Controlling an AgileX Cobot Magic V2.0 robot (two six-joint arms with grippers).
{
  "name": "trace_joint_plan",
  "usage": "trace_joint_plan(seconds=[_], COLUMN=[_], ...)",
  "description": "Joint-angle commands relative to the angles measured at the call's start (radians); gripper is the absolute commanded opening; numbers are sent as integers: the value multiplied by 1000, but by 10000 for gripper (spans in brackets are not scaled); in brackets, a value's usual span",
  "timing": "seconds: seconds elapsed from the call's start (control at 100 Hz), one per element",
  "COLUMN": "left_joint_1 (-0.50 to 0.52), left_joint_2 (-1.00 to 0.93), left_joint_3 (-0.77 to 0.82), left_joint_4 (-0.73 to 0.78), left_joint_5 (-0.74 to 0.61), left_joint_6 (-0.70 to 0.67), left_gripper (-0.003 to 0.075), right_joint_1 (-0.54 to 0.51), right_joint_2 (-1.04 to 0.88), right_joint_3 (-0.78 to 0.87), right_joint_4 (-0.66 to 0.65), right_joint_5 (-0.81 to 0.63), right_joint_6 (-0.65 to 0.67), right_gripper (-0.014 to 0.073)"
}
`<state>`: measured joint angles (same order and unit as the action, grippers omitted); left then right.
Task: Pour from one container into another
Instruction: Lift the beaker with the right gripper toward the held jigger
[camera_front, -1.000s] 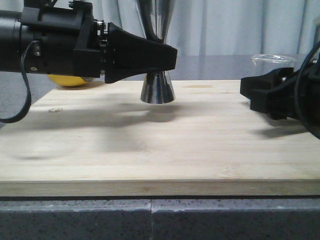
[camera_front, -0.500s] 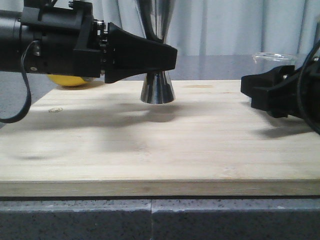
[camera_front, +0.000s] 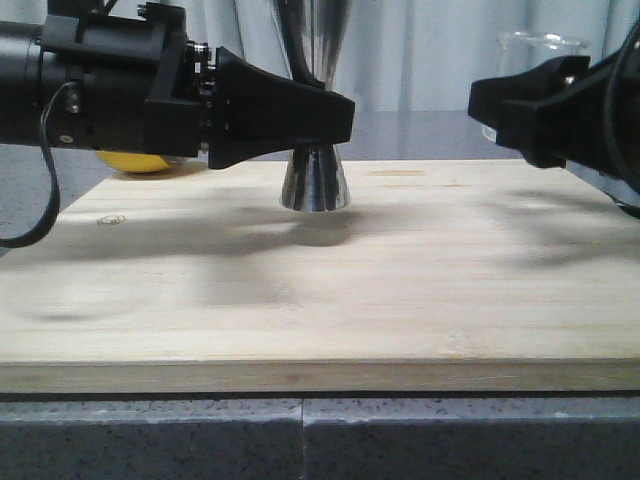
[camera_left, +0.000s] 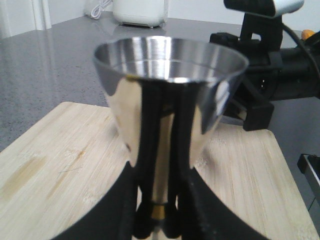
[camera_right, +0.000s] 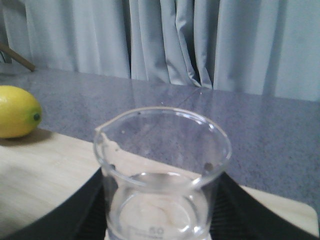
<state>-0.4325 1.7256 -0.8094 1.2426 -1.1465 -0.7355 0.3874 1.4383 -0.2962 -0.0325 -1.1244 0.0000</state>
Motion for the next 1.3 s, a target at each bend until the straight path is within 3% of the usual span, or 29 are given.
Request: trace_joint_plan(seconds=[0.0, 0.52, 1.03, 1.29], left_joint_1=[-8, -8, -8, -8], left_joint_2=[-49, -49, -49, -49], left_joint_3=[-23, -23, -23, -23], left_joint_4=[-30, -30, -30, -30], left_joint_5=[-212, -212, -212, -212], left_joint_6=[-15, -17, -17, -17], left_gripper=[-19, -19, -19, -19], right_joint_1=[-7, -5, -1, 56], right_joint_2=[-47, -169, -258, -292], right_joint_3=[-49, -260, -345, -396], right_joint_4=[-26, -186, -286, -335], right_joint_5=[-38, 348, 569, 676], right_joint_6=[-7, -7, 0, 0], right_gripper=[289, 289, 289, 289])
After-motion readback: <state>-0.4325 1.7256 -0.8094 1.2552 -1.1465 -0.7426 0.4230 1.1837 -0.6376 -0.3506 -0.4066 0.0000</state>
